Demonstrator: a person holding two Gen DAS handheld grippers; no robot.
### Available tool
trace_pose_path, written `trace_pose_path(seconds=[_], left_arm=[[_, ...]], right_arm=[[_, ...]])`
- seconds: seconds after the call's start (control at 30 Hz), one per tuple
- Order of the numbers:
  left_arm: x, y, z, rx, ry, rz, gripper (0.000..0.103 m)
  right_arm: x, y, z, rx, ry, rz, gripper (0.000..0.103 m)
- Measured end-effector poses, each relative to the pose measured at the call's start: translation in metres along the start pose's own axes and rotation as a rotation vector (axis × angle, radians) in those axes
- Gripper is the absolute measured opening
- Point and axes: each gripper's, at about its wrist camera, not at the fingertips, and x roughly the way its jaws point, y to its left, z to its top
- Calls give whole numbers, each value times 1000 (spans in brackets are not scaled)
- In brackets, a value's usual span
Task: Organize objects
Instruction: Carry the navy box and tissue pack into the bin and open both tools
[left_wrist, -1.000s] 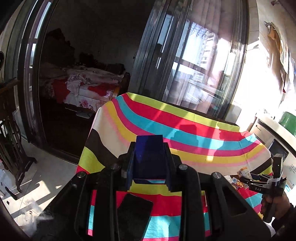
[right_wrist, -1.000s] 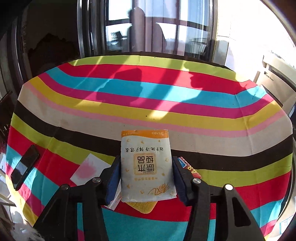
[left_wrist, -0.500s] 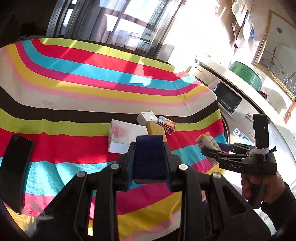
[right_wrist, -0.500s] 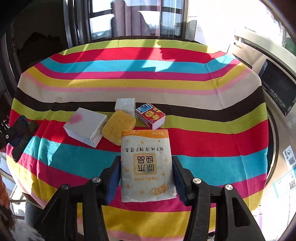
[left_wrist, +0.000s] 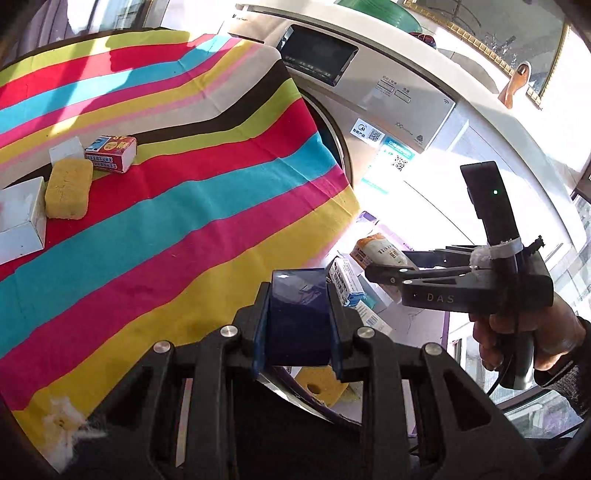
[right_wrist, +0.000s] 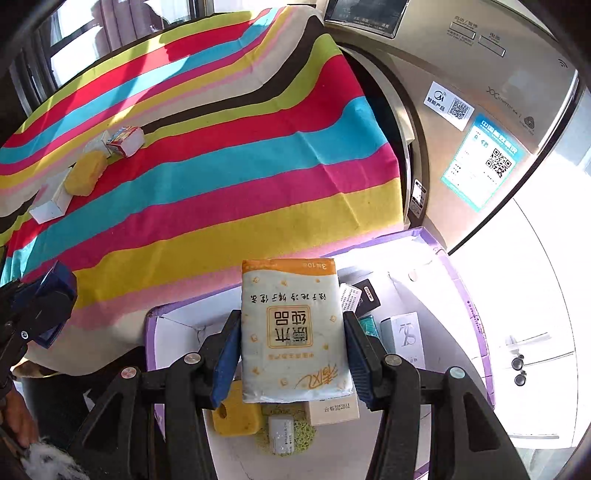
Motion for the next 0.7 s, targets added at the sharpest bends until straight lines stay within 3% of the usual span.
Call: trace_pose_path(seconds=[0.1,0.2,0.4,0.43,0.5,0.53,0.57,0.7], left_arm=[[18,-17,-7,46,53,-4,31],[33,-32,-11,94,96,-8,31],[64,-50,-18,158,174,-26,31],[68,-52,-20,163,186,-31,35],[76,-54,-23,171,208,-34,58],[78,-55,-24,173,214,-32,77],[78,-55,-25,169,211,-33,82],[69,-48,-21,142,191,-33,82]], right_arm=[[14,-25,-17,74,53,-29,53],[24,-44,-28,151,83,-1,53],[36,-60,-43,210,110,-2,54],[38,-61,-45,216,116,-3,54],[42,-65,-47,225,130,-11,54],[43,-67,-48,236,135,-12,54],[45,-70,-48,249,138,-10,54],[46,-75,-47,282,136,-15,61]])
